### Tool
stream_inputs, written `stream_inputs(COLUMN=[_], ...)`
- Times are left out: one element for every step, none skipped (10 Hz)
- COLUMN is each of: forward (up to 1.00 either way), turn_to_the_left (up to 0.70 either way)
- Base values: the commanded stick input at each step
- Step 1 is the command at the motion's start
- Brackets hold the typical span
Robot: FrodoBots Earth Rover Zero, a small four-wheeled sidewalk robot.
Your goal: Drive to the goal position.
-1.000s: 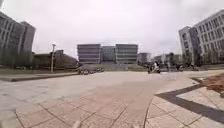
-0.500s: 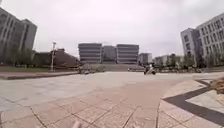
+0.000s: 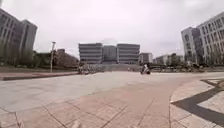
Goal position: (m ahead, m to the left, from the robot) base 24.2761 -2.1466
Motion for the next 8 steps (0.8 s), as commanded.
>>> stream_inputs(forward=[0.7,0.7,0.7,0.7,0.7,0.7,0.7,0.7], turn_to_the_left=[0.0,0.0,0.0,0.0,0.0,0.0,0.0,0.0])
